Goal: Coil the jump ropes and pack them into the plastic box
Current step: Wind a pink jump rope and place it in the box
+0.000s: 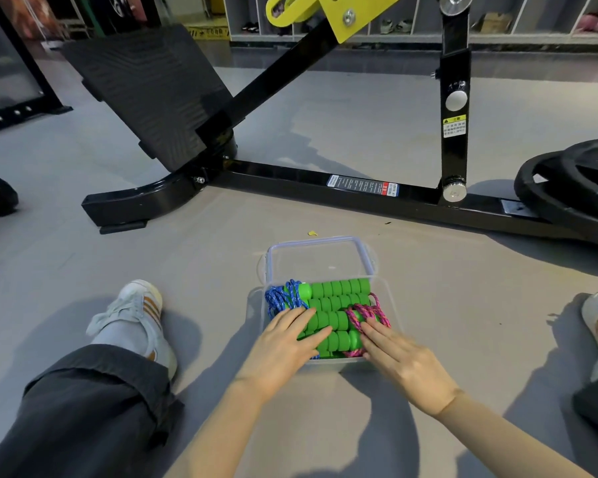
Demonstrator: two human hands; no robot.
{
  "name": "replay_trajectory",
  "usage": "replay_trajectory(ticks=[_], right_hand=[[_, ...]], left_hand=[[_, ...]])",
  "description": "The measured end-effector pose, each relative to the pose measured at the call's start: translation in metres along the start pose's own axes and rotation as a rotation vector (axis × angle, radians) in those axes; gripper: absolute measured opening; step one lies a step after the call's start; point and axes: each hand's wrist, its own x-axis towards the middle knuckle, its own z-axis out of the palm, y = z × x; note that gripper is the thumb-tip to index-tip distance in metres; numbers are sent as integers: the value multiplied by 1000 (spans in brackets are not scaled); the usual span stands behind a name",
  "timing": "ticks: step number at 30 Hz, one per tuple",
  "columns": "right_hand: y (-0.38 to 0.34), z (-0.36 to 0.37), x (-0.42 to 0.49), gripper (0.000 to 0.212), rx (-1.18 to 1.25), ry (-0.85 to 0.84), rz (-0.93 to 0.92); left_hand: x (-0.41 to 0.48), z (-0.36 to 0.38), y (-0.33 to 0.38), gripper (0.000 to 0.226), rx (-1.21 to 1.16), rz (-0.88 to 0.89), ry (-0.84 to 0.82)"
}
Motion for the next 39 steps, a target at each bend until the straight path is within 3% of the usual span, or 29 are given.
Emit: replay_trajectory(ticks=[4,7,11,16,20,25,29,33,39], right_hand=[[-2,3,-6,47,-51,-95,-61],[1,8,-10,55,-116,-196,-93],[11,10,6,61,-194,-266,-171],[17,12,20,101,-122,-376,-79],[9,19,15,103,-31,-420,28],[2,8,10,99,30,-463,38],[-16,-11,-10,111,119,-463,68],[-36,-34,-32,107,167,-460,127],[-54,-41,-35,117,188,-473,226]], left_hand=[[-11,13,2,38,46,-16,41],[-19,17,7,55,65,-44,-32],[-20,26,4,53,95,-21,14],[-19,37,2,47,72,-14,95],[-19,35,2,44,83,2,120],[-27,28,8,40,42,10,101],[-51,21,28,40,11,21,105],[-75,14,55,52,50,-17,36],[-82,3,76,63,32,-163,-110]])
